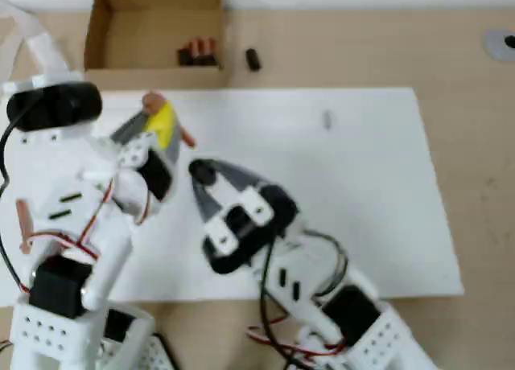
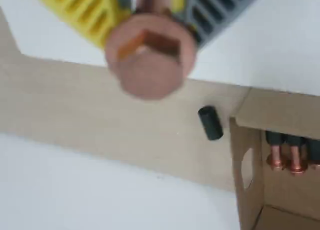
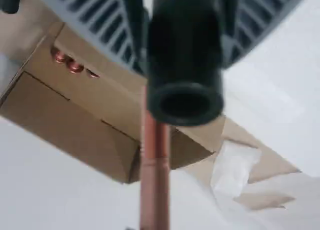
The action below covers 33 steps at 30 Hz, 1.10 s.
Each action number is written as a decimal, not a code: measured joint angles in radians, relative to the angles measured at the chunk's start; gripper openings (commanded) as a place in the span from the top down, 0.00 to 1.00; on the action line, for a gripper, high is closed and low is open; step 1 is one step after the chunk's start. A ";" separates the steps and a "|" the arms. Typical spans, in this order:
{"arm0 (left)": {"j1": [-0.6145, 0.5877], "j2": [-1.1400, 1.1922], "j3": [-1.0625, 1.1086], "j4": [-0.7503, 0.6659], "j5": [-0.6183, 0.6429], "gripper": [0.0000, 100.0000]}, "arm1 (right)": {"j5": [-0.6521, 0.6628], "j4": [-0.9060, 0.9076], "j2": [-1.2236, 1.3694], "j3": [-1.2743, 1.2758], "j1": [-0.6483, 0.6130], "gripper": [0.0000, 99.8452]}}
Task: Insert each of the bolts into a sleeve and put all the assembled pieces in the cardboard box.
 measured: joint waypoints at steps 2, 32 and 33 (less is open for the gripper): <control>-0.002 0.000 0.000 0.000 0.000 0.99 | -0.002 -0.003 -0.003 0.020 0.000 0.99; 0.120 0.000 -0.169 0.189 -0.012 0.99 | -0.100 -0.003 -0.006 0.038 -0.005 0.99; 0.107 0.000 -0.178 0.189 -0.012 0.99 | -0.100 -0.003 -0.006 0.038 -0.005 0.99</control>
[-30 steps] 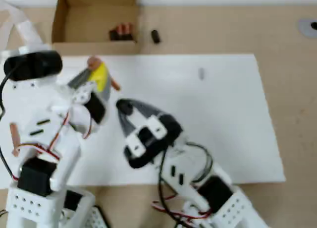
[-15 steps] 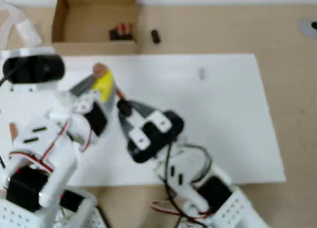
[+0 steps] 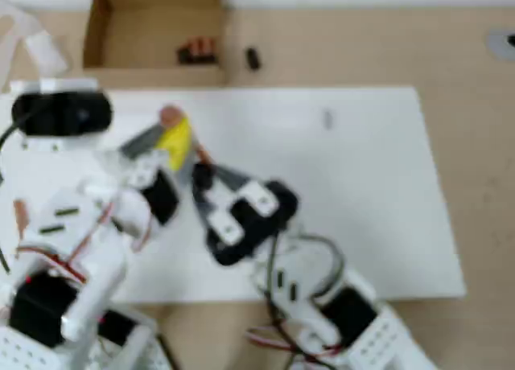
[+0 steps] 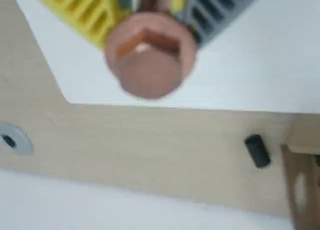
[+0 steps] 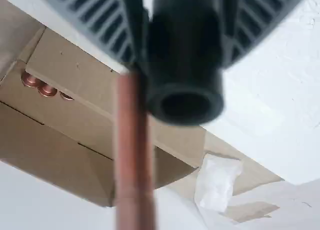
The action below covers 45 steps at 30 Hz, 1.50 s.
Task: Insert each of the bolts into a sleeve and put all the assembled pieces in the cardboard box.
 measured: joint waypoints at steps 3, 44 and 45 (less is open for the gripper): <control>-0.028 -0.002 -0.054 0.014 -0.026 0.99 | 0.000 0.000 0.000 0.000 0.003 0.99; -0.008 -0.002 -0.037 0.074 -0.061 0.99 | 0.000 0.034 0.002 0.003 0.005 0.99; 0.003 -0.003 -0.037 0.074 -0.066 0.99 | 0.000 0.034 0.002 0.003 0.005 0.99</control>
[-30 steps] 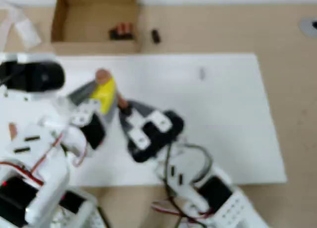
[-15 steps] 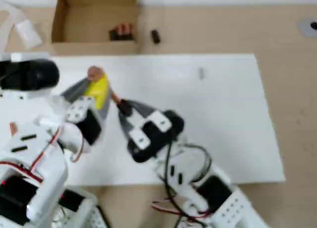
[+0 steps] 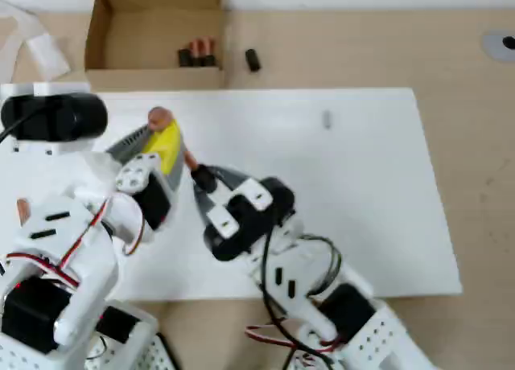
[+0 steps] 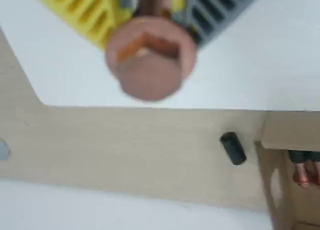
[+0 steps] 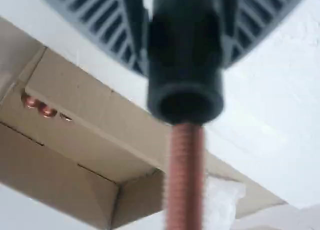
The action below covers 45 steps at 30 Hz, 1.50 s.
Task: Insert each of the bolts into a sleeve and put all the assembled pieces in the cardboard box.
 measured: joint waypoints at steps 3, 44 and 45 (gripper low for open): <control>0.040 0.000 0.005 0.002 -0.002 0.99 | 0.000 0.000 -0.002 -0.002 0.006 0.99; -0.012 -0.008 -0.226 0.448 -0.117 0.82 | -0.051 0.123 0.021 -0.003 0.084 0.99; -0.028 -0.008 -0.235 0.448 -0.118 0.86 | -0.051 0.123 0.049 -0.008 0.103 0.99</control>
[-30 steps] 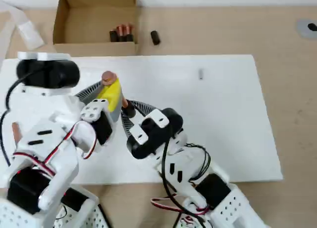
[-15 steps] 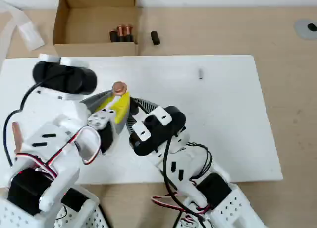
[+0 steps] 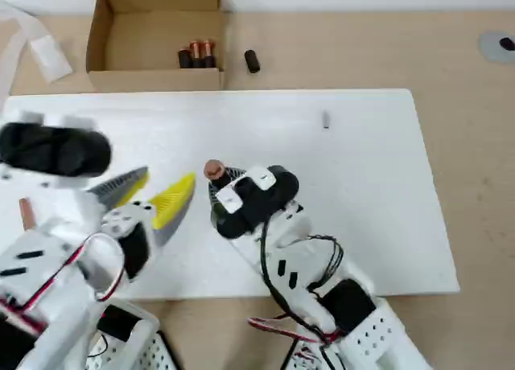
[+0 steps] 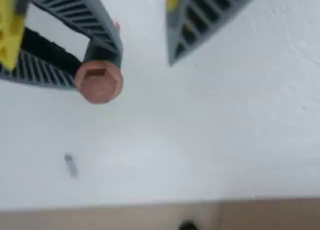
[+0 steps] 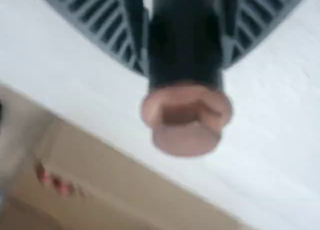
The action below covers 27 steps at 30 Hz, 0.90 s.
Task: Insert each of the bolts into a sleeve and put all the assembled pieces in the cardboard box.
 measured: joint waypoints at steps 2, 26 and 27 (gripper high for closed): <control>-0.055 0.000 -0.006 -0.003 -0.003 0.94 | 0.000 0.000 0.072 -0.037 0.043 0.99; -0.726 0.008 0.491 -0.315 -0.086 0.98 | -0.072 -0.026 1.982 -1.751 0.204 0.99; -0.727 0.008 0.493 -0.315 -0.086 0.98 | -0.072 -0.026 2.059 -1.837 0.210 0.99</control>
